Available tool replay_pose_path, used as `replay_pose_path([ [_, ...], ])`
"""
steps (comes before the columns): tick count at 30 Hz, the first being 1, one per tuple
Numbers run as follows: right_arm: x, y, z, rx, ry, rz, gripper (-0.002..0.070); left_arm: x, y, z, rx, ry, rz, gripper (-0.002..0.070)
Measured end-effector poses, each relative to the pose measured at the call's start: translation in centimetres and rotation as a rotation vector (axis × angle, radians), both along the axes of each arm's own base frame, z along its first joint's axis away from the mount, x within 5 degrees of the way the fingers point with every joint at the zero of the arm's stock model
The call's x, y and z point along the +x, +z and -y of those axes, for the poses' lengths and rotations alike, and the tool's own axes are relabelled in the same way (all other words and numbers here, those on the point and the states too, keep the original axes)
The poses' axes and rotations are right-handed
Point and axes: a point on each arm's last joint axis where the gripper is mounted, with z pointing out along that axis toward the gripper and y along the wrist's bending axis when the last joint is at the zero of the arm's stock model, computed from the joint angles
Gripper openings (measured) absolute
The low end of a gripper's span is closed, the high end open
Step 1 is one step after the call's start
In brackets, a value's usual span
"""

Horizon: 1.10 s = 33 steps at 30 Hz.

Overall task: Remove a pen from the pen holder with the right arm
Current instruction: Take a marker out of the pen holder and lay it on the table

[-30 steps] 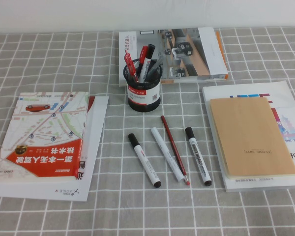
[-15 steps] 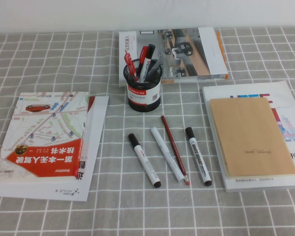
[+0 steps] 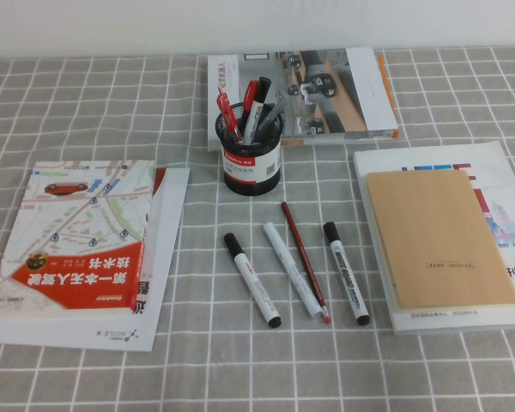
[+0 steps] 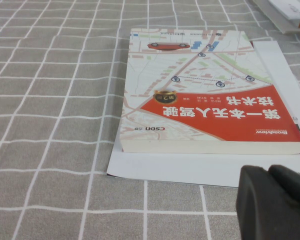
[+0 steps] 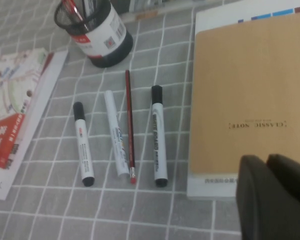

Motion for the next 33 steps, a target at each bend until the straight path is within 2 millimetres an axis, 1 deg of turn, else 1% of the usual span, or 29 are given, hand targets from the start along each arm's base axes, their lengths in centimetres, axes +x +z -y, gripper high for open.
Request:
replay_pose_path([
  [7, 4.6, 1.6, -0.6, -0.054, 0.063, -0.050, -0.0013, 0.0, 0.0, 0.0, 0.000, 0.000, 0.000, -0.0004],
  [11, 7.5, 1.8, -1.8, -0.058, 0.135, -0.072, -0.0013, 0.0, 0.0, 0.0, 0.000, 0.000, 0.000, -0.0004],
  [14, 9.8, 1.6, -3.6, -0.073, 0.202, -0.080, -0.0012, 0.0, 0.0, 0.0, 0.000, 0.000, 0.000, -0.0004],
  [18, 11.9, 1.3, -7.8, -0.115, 0.321, -0.056, -0.0012, 0.0, 0.0, 0.0, 0.000, 0.000, 0.000, -0.0004],
  [21, 13.2, 0.9, -10.9, -0.148, 0.388, -0.017, -0.0012, 0.0, 0.0, 0.0, 0.000, 0.000, 0.000, -0.0004],
  [23, 13.8, 0.7, -13.1, -0.178, 0.431, 0.039, -0.0012, 0.0, 0.0, 0.0, 0.000, 0.000, 0.000, -0.0004],
  [26, 14.4, 0.6, -15.5, -0.205, 0.447, 0.141, -0.0012, 0.0, 0.0, 0.0, 0.000, 0.000, 0.000, -0.0004],
  [28, 14.8, 0.5, -16.3, -0.209, 0.416, 0.198, -0.0011, 0.0, 0.0, 0.0, 0.000, 0.000, 0.000, -0.0004],
  [30, 15.6, 0.4, -16.5, -0.215, 0.355, 0.259, 0.0000, 0.0, 0.0, 0.0, 0.000, 0.000, 0.000, -0.0004],
  [32, 16.4, 0.2, -16.5, -0.225, 0.299, 0.305, 0.0029, 0.0, 0.0, 0.0, 0.000, 0.000, 0.000, -0.0004],
  [33, 17.2, 0.0, -16.5, -0.241, 0.254, 0.348, 0.0060, 0.0, 0.0, 0.0, 0.000, 0.000, 0.000, -0.0004],
])
